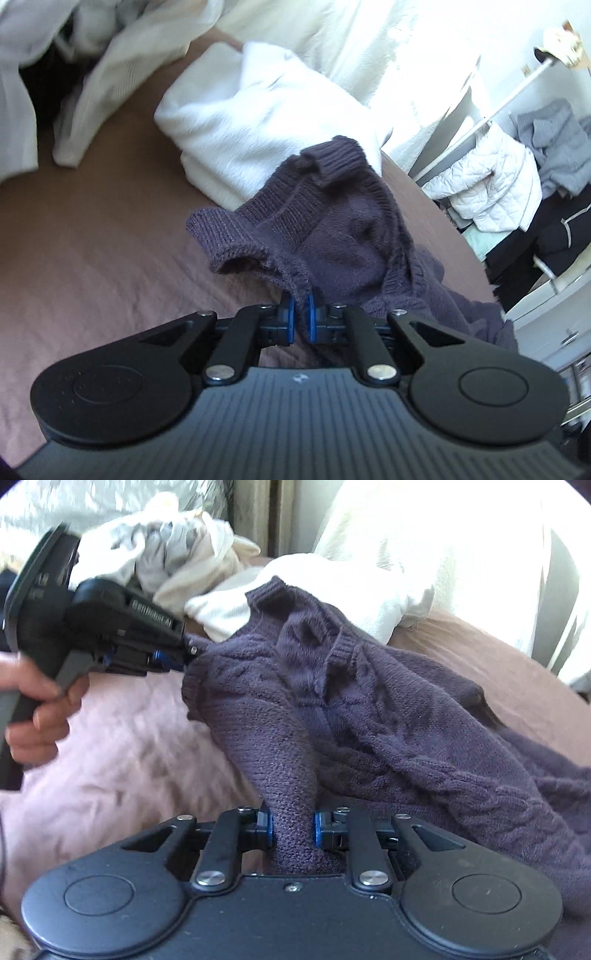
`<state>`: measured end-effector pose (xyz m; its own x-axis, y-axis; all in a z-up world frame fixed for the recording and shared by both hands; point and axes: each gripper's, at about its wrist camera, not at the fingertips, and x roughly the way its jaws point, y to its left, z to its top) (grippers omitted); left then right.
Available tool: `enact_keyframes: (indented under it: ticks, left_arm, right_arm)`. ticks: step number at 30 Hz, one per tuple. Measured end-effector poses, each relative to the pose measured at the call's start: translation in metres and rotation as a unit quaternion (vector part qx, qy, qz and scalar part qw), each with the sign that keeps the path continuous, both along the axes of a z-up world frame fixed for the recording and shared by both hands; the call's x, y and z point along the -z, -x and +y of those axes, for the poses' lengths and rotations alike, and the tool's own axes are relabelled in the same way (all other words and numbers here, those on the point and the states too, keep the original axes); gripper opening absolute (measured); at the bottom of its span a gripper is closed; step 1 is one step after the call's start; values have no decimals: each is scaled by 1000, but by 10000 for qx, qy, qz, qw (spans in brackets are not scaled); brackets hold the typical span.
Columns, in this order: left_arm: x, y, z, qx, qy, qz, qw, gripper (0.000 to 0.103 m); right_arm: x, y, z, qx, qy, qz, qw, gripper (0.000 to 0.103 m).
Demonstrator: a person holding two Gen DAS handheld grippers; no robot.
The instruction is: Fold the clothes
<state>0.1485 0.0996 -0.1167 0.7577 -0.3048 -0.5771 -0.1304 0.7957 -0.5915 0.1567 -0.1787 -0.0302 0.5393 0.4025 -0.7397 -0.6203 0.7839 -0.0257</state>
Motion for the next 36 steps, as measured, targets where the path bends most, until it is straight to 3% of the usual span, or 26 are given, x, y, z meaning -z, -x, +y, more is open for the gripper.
enact_keyframes:
  ticks: [3, 7, 10, 15, 18, 20, 22, 23, 25, 27, 29, 31, 32, 33, 36]
  left_arm:
    - [-20, 35, 4, -129, -79, -139, 9998, 6]
    - [-46, 71, 9, -94, -348, -286, 9989, 6]
    - [-35, 78, 11, -227, -337, 158, 9990, 6]
    - [-9, 85, 4, -299, -674, 889, 9933, 7]
    - [-22, 102, 8, -351, -461, 605, 9965, 3]
    - [-37, 111, 8, -490, -828, 368, 9947, 0]
    - [-41, 111, 11, -606, -1295, 426, 9888, 0]
    - [-43, 110, 12, -663, -1527, 455, 9850, 0]
    - [-34, 107, 24, -723, -1138, 741, 9881, 0]
    - [-29, 107, 31, -654, -686, 800, 9923, 0]
    - [-34, 110, 25, -549, -673, 670, 9940, 2]
    - [-43, 109, 17, -570, -607, 485, 9953, 4]
    - [-47, 104, 10, -530, -443, 380, 9969, 4]
    - [-50, 95, 1, -440, -257, 262, 9984, 5]
    - [-57, 59, -24, 194, -118, 326, 9992, 28]
  right_arm:
    - [-4, 3, -8, 117, -255, 113, 9995, 22]
    - [-26, 19, -13, -173, -242, -59, 9995, 22]
    - [-24, 26, -17, -487, -321, 231, 9980, 22]
    - [17, 30, -16, -567, -398, 784, 9945, 22]
    - [9, 29, -23, -658, -835, 929, 9900, 22]
    - [4, 22, -33, -642, -1193, 1052, 9852, 22]
    - [5, 13, -41, -633, -1455, 1189, 9801, 22]
    - [13, 11, -37, -710, -1299, 1274, 9807, 22]
    - [29, 17, -26, -776, -808, 1349, 9845, 22]
    - [26, 24, -20, -941, -666, 1251, 9854, 29]
    - [17, 26, -22, -1204, -738, 1379, 9803, 55]
    - [9, 20, -30, -1452, -974, 1708, 9697, 66]
    - [6, 15, -35, -1488, -1068, 1809, 9663, 66]
    - [3, 12, -42, -1330, -1056, 1665, 9713, 66]
    - [-14, -1, -76, -530, -1113, 1289, 9840, 67]
